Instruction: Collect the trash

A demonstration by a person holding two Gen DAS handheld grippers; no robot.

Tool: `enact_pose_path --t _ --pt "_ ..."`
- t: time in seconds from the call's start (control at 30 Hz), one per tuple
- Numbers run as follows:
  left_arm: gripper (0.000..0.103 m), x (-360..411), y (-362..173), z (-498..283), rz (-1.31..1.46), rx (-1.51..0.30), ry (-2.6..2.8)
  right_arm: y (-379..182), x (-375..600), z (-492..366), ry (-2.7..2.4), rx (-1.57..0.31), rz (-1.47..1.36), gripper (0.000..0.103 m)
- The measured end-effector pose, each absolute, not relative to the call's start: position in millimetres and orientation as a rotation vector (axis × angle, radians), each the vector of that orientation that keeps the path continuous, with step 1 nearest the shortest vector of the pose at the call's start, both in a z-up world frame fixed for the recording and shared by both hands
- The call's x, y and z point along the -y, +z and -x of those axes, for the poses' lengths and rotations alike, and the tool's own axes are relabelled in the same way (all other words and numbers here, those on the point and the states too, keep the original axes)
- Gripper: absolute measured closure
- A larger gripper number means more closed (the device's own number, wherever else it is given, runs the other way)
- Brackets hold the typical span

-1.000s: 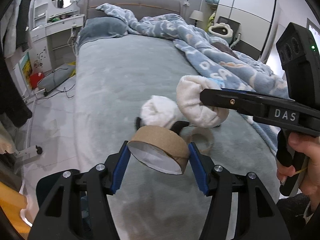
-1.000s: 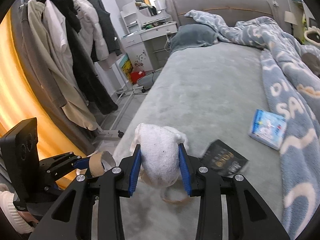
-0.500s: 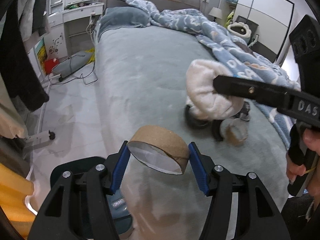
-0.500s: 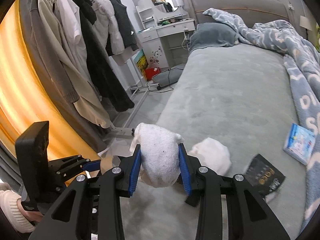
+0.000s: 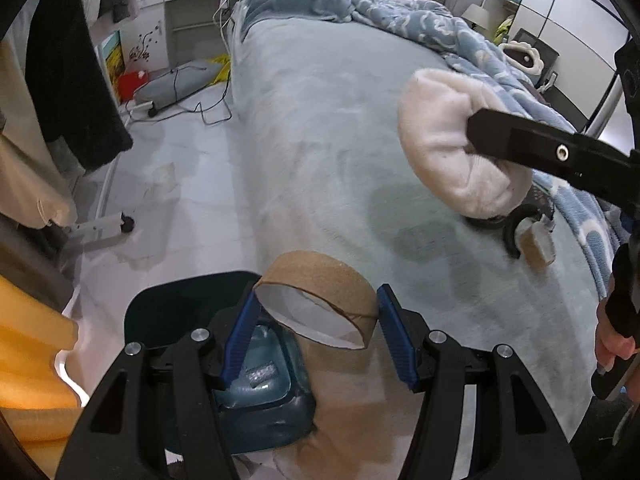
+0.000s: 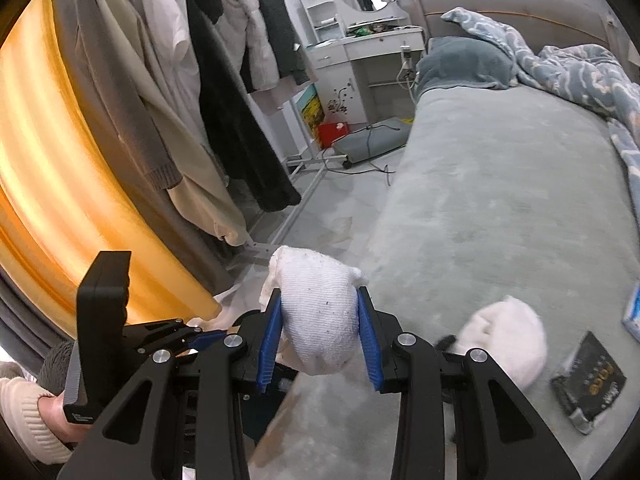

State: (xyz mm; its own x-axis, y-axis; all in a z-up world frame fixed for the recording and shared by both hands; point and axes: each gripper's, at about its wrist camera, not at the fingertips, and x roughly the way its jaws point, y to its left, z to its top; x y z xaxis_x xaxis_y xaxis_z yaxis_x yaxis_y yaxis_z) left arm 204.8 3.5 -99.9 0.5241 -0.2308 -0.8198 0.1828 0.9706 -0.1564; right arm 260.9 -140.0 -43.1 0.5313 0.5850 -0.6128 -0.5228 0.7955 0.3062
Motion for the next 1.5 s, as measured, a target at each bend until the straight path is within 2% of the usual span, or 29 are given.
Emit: enact_pose_path --t 0.8,1.1,1.5 --pt "0.040 -91 -158 -208 0.130 -1.243 -0.110 -73 36 -271 0.784 -0.856 0.045 0.066" --pt "0.027 -122 -179 -196 0.166 -1.342 -0.089 -93 1 -273 0.814 -0.914 0.103 0.066" --pt "0.023 -156 -159 -185 0.197 -1.262 -0.083 -127 -38 -277 0.814 -1.006 0.181 0.066"
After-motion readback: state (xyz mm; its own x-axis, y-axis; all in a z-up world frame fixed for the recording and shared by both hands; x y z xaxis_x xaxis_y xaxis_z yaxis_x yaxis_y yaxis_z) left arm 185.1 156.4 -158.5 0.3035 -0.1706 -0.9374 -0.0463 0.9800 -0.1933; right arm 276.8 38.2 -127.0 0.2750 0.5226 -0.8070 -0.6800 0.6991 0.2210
